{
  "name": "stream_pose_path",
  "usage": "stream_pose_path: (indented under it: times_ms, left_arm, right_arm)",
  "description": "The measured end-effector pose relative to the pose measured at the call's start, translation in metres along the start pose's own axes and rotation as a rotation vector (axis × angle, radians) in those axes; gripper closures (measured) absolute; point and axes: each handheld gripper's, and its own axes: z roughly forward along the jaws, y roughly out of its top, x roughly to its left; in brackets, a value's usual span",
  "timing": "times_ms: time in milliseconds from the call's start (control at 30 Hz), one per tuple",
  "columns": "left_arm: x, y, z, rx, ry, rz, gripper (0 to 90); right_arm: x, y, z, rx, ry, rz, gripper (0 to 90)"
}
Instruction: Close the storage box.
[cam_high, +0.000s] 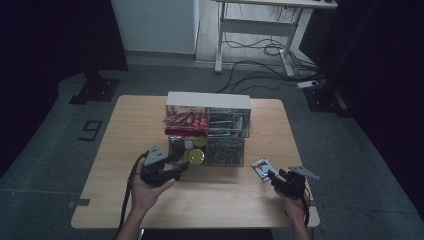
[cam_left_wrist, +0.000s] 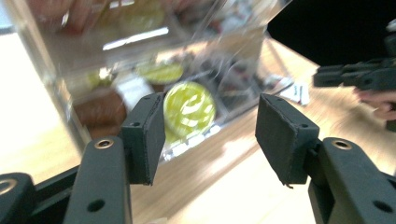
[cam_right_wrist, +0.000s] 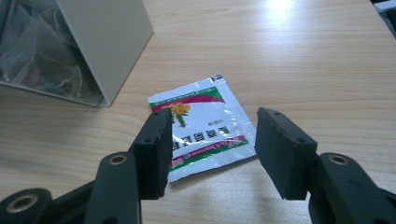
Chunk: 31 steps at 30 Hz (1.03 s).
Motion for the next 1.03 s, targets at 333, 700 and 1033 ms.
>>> stream_pose_path:
  times_ms: [333,700,1033]
  left_arm:
    - [0.018,-0.039,0.009,0.056,0.06,-0.022,42.0]
    - [0.035,-0.07,0.019,0.128,0.094,-0.069,40.4]
    - [0.04,-0.076,0.019,0.128,0.104,-0.09,39.8]
  right_arm:
    - [0.003,-0.004,-0.001,0.01,0.039,-0.044,43.3]
    - [0.006,-0.012,-0.006,0.037,0.075,-0.097,37.6]
    - [0.01,-0.015,-0.004,0.055,0.097,-0.132,34.7]
